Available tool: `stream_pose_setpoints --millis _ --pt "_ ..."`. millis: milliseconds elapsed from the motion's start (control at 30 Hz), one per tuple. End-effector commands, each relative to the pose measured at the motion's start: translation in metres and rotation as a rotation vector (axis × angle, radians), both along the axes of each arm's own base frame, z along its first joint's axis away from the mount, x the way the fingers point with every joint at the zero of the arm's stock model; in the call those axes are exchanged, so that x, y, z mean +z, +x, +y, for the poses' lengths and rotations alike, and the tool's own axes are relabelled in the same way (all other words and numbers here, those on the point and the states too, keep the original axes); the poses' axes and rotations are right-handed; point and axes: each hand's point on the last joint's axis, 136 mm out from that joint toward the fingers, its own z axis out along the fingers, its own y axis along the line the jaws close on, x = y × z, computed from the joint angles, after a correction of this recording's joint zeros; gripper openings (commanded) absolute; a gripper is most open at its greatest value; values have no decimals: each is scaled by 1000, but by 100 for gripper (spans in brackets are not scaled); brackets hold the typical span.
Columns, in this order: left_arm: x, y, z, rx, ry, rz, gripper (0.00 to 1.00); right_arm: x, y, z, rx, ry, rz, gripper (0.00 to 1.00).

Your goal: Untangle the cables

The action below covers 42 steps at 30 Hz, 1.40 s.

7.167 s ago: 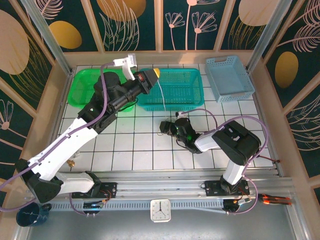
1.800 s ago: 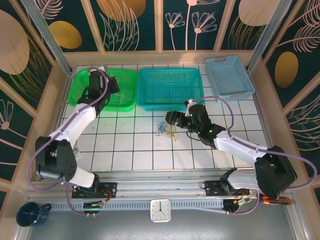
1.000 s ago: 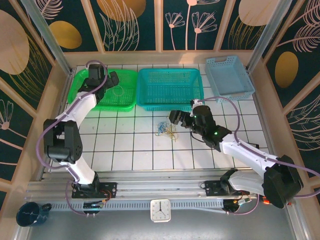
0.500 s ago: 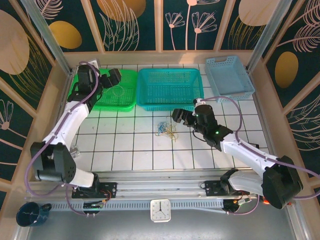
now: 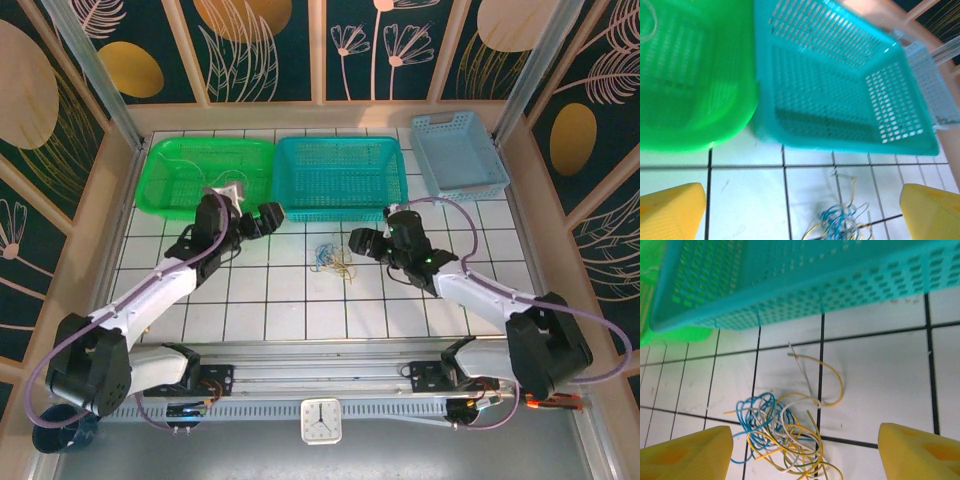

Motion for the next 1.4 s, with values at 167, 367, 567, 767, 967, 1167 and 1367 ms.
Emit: stream_pose_setpoints --millis 167,367,567,767,967,1167,1367 --pt "2 0 -2 30 -72 -22 99 -32 -19 29 130 4 75 64" --pt "1 3 -6 18 -83 -16 99 -39 -23 38 165 -96 60 60" --pt "-3 3 -9 10 -94 -7 99 -39 -19 43 180 -179 30 55" --pt "-5 3 -9 9 -95 -3 99 -35 -14 52 207 -228 0 46" --pt "-6 4 -10 7 -95 -2 99 -44 -10 56 221 -256 7 41" --pt "-5 5 -11 6 -102 -3 99 -55 -14 55 235 -278 26 35" --pt "-4 6 -12 4 -103 -7 99 -54 -22 55 257 -272 34 6"
